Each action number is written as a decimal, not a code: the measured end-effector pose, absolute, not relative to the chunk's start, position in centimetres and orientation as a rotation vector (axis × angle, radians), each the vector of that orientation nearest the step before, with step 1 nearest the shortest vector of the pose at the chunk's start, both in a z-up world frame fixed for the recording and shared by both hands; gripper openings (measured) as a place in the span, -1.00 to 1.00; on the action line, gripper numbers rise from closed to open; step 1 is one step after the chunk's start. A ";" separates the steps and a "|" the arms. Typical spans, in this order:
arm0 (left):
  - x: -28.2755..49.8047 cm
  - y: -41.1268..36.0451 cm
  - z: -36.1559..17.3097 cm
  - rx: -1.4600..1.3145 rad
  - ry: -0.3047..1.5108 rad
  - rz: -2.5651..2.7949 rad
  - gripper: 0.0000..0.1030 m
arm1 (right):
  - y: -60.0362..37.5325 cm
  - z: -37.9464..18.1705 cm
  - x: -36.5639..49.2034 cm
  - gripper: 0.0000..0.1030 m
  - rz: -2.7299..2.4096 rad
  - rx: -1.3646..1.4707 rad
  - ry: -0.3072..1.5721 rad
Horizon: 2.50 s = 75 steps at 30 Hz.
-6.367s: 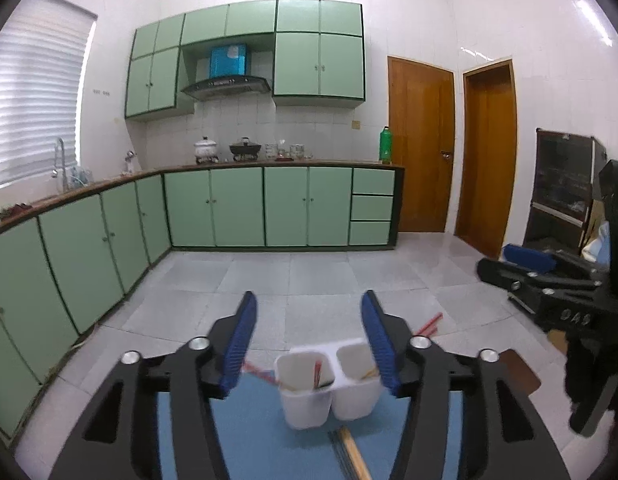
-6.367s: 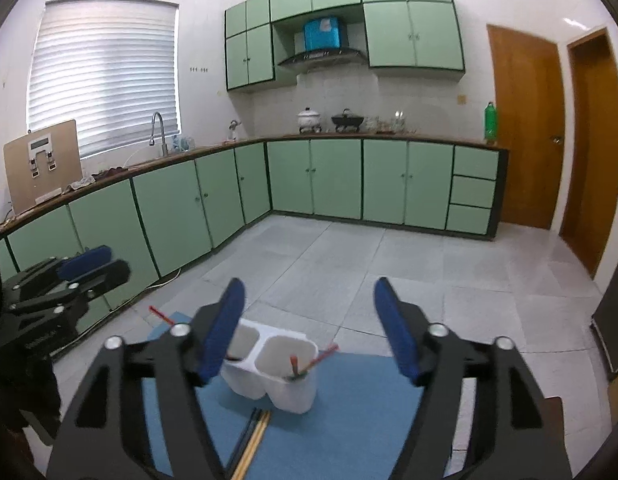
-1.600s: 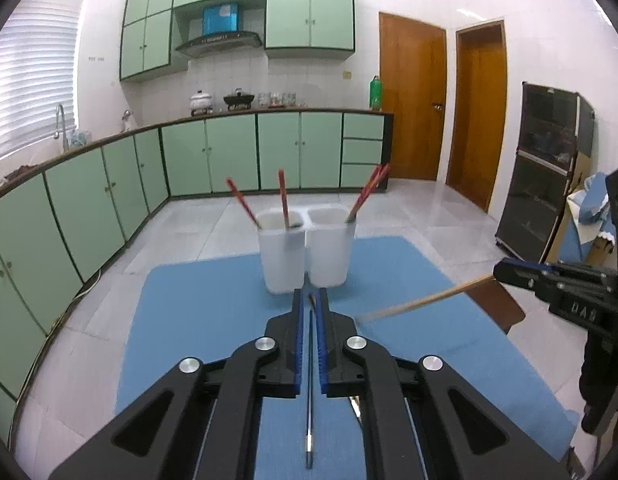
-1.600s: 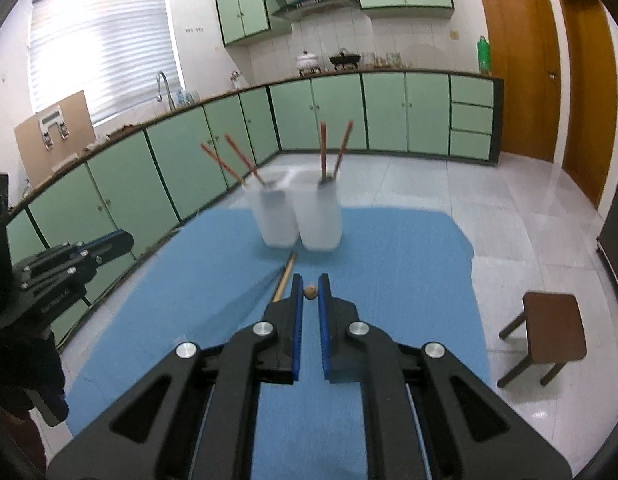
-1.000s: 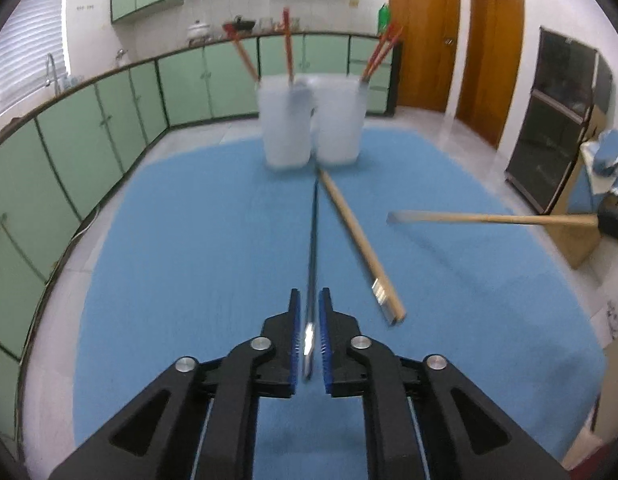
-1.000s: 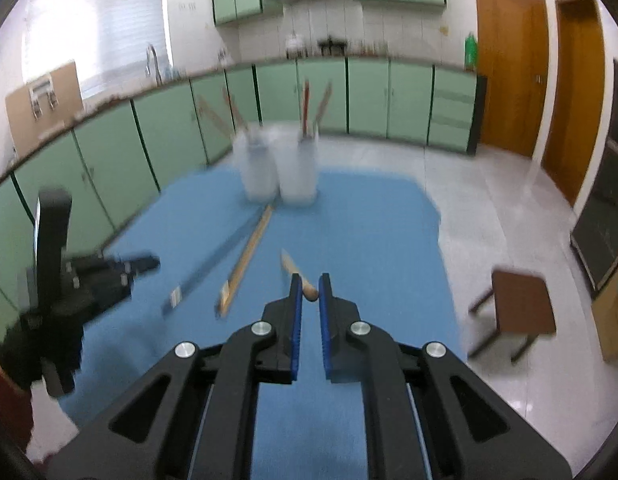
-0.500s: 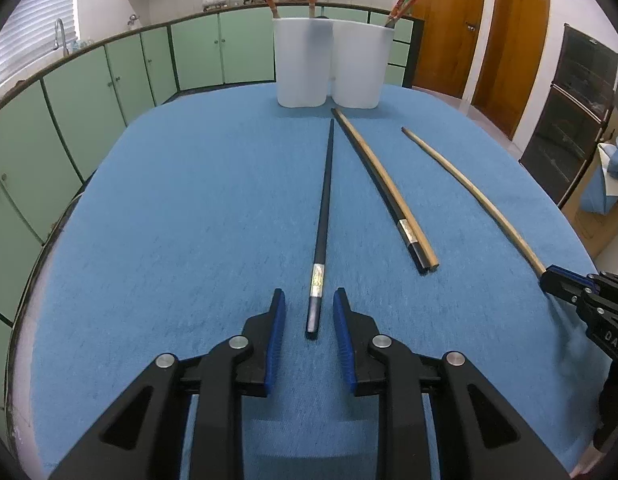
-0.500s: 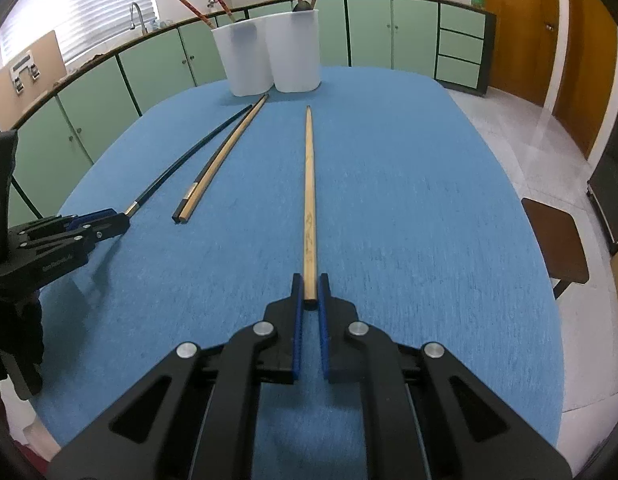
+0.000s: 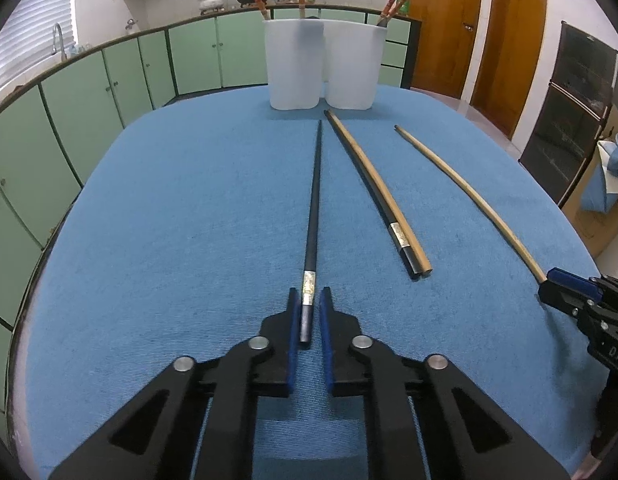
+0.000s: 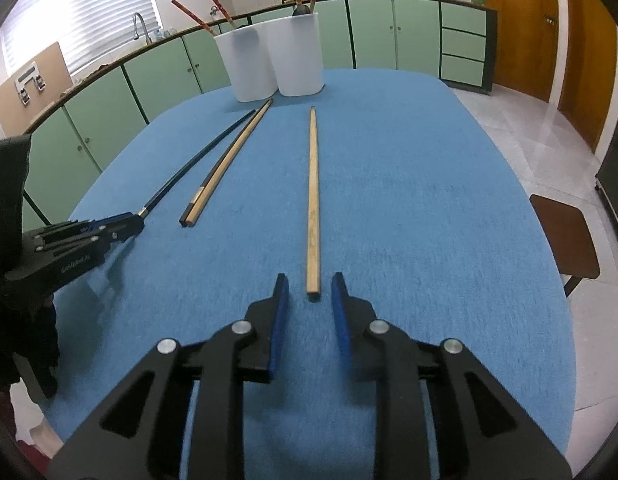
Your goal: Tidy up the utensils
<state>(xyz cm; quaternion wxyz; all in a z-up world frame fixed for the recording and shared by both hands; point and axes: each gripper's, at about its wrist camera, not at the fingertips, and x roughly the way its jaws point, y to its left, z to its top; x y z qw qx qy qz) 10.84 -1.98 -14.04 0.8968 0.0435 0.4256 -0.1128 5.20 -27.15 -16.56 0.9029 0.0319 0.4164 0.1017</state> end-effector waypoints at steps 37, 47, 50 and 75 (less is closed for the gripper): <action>10.7 -2.5 -12.4 0.074 0.861 -0.239 -0.87 | -26.5 -15.1 5.9 -0.88 0.188 -0.015 0.824; 8.4 -1.1 -3.1 0.080 0.657 -0.256 -0.87 | -28.5 -6.1 5.7 -0.88 0.204 -0.027 0.639; 8.6 -0.7 -0.3 0.067 0.596 -0.271 -0.87 | -29.0 -3.3 6.5 -0.88 0.224 -0.015 0.601; 20.2 -0.7 13.7 0.074 0.344 -0.293 -0.87 | -31.7 15.1 21.2 -0.89 0.203 -0.070 0.396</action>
